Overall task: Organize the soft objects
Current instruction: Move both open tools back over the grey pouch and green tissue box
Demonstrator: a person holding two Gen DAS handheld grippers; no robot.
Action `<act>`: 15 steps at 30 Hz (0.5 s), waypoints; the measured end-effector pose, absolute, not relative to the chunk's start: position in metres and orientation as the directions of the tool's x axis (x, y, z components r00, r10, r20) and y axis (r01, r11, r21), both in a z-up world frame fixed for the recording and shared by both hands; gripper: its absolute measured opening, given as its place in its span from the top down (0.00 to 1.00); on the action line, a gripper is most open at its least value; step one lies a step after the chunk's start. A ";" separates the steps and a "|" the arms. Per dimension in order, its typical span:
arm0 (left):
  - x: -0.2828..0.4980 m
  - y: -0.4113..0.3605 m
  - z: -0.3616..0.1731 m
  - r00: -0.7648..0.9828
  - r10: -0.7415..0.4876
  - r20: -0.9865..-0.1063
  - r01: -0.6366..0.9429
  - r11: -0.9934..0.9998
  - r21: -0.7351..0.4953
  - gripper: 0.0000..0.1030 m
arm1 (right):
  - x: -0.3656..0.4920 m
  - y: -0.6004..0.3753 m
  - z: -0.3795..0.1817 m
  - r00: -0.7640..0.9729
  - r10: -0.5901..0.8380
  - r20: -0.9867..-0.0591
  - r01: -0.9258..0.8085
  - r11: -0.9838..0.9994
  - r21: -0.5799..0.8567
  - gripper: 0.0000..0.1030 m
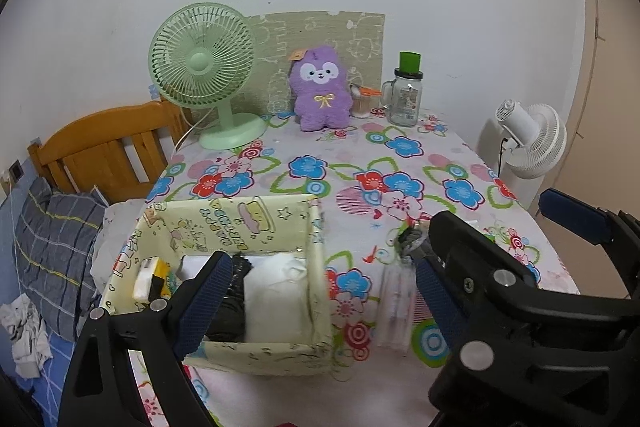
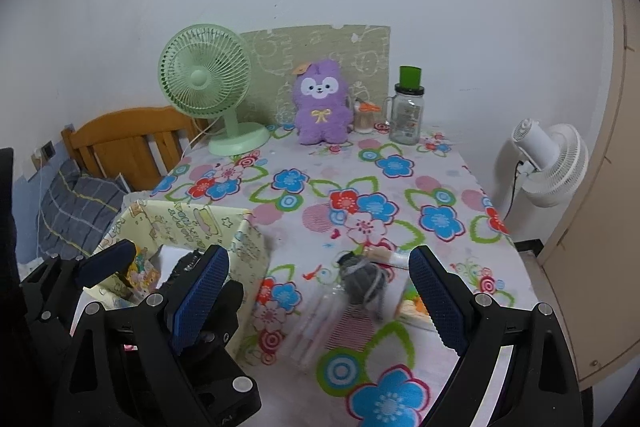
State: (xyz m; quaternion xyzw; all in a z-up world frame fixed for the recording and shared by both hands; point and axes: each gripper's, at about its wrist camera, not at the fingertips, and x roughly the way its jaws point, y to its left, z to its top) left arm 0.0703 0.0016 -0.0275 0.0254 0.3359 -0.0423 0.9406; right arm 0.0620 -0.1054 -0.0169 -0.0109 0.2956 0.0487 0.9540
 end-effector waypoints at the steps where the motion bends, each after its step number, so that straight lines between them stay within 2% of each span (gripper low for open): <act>1: 0.069 -0.002 -0.027 0.771 -0.064 -0.634 0.100 0.995 0.022 0.09 | 0.060 -0.110 -0.017 0.821 0.088 -0.565 -0.099 0.995 0.012 0.09; 15: 0.055 -0.052 -0.028 0.787 -0.089 -0.610 0.150 0.988 0.049 0.09 | 0.039 -0.159 -0.020 0.833 0.061 -0.550 -0.058 0.998 0.024 0.09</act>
